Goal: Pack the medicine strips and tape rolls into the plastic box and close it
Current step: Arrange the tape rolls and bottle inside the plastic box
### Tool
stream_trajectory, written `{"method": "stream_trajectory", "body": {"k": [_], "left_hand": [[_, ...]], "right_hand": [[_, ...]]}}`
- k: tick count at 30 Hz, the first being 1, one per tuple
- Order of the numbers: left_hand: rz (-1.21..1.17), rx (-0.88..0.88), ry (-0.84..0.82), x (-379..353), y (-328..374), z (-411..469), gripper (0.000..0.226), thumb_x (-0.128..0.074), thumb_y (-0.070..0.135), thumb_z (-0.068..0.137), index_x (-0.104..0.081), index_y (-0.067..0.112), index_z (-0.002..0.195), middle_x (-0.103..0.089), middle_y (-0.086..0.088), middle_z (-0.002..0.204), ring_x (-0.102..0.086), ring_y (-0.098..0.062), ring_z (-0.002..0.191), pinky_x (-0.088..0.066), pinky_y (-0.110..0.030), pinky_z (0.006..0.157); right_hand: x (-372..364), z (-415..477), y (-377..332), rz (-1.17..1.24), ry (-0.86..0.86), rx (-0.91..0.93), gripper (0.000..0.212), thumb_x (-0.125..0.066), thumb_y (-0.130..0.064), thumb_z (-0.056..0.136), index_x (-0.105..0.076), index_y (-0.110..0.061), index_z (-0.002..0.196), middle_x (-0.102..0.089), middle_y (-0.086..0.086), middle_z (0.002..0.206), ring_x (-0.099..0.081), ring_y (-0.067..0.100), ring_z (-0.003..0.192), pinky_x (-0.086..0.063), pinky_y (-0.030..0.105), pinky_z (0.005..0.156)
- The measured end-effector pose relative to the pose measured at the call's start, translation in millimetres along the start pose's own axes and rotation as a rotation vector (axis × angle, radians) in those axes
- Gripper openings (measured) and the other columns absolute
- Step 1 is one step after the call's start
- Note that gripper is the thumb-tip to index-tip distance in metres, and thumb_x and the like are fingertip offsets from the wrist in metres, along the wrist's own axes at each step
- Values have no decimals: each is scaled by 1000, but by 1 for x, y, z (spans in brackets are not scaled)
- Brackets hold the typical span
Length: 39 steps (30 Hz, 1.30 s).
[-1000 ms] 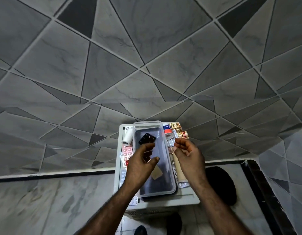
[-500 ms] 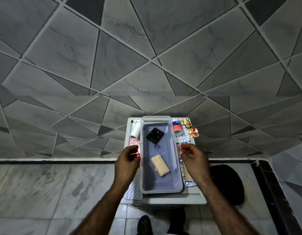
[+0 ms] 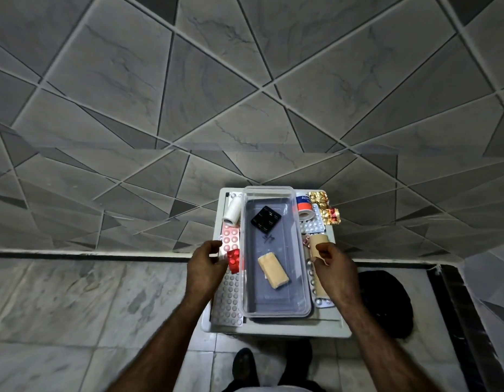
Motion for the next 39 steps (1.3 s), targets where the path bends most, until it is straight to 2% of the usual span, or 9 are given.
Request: {"method": "stream_trajectory", "body": {"k": [3,7,10,14,19,26,32,36,39], "left_hand": [[82,-49,6,-2,10,17,41,-72,15,83,-62,14,123,-66,-6,122,-61,-10,82,-48,-25,78],[170,-67,17,-5,24,46,43,-71,16,84,-60,12,125,-64,-11,122,-62,-18,91,-49,-29,82],[247,-91,16,-7,33,63,47,-71,23,83,-59,14,127,-63,-13,122,-61,-26,107,-51,-37,93],[283,-63,-61,-10,48,87,57,-74,28,80,-55,10,131,-62,-16,128,-60,-32,115,-50,-42,98],[272,13,-98,-14,55,103,50,-75,33,80,-59,8,119,-67,-15,120,-67,-32,101,-56,-42,88],[324,108,-134,-23,59,113,49,-75,33,80,-53,10,118,-65,-17,117,-58,-23,87,-47,-33,72],[275,112,-87,-19,57,113,51,-76,31,77,-53,9,116,-66,-19,115,-64,-33,101,-50,-36,81],[221,118,-73,-16,54,108,51,-76,31,77,-52,11,117,-68,-15,111,-67,-28,87,-53,-34,74],[188,131,-55,-13,52,103,49,-77,31,75,-53,13,115,-69,-13,108,-69,-28,86,-57,-39,81]], "right_hand": [[-1,1,3,-107,32,9,36,-65,-13,86,-62,-14,122,-64,11,125,-61,30,112,-53,42,92],[0,2,0,-185,42,16,40,-66,-12,85,-60,-14,125,-60,11,127,-59,32,113,-52,41,92],[-1,1,-1,-267,18,37,43,-65,-17,86,-57,-16,128,-58,11,129,-57,32,114,-50,45,96],[0,2,-1,-348,-11,75,47,-63,-19,85,-52,-14,131,-56,11,130,-56,33,114,-48,46,96],[-2,5,1,-411,-24,57,56,-62,-23,87,-42,-14,138,-47,11,139,-52,33,120,-46,44,99],[-7,11,2,-477,-61,17,66,-61,-37,87,-30,-17,142,-45,14,139,-52,35,120,-47,44,97],[-8,15,0,-447,-76,-14,70,-63,-36,86,-27,-17,143,-47,16,138,-55,35,118,-47,41,95],[-7,18,0,-395,-75,-39,73,-68,-34,83,-28,-19,142,-46,16,139,-55,35,117,-49,44,96],[-6,21,-2,-351,-64,-49,74,-68,-32,81,-30,-19,142,-44,16,140,-54,36,118,-49,46,96]]}}
Point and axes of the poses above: each hand's wrist, its own z-axis towards the middle knuckle, its own x-axis out of the back of the hand, y = z × x, the point moved 3 cm from there along z, towards the middle knuckle
